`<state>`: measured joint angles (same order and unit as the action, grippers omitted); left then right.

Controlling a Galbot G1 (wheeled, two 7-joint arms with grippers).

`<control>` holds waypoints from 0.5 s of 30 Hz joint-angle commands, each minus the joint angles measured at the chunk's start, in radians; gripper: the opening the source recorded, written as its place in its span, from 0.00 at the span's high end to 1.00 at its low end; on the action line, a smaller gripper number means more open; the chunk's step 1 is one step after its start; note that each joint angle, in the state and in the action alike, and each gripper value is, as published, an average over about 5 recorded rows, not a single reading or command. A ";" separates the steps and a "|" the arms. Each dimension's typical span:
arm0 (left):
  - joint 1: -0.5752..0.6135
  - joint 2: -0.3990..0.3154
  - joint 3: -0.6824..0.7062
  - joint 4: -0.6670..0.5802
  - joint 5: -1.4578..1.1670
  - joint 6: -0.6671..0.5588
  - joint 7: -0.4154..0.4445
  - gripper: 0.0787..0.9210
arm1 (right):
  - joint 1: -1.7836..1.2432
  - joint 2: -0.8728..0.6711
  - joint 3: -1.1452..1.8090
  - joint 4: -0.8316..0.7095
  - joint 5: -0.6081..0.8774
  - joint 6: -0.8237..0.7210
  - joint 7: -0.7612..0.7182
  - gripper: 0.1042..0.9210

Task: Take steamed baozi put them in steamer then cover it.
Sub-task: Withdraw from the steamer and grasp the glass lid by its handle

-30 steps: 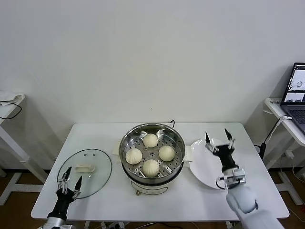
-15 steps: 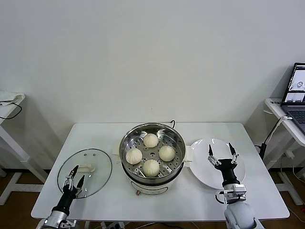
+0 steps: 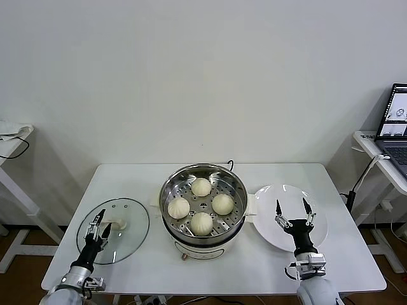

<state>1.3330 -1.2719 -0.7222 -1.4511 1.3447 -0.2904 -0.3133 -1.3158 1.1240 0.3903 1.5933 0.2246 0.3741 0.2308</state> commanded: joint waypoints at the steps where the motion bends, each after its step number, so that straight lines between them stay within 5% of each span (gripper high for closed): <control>1: -0.069 0.005 0.011 0.058 0.024 0.013 0.016 0.12 | -0.012 0.007 0.009 0.002 -0.006 0.003 -0.001 0.12; 15: -0.109 0.002 0.021 0.106 0.023 0.043 0.051 0.16 | -0.014 0.009 0.007 0.014 -0.016 0.001 0.003 0.12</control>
<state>1.2503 -1.2717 -0.7025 -1.3731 1.3631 -0.2626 -0.2867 -1.3286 1.1312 0.3967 1.6030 0.2105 0.3761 0.2329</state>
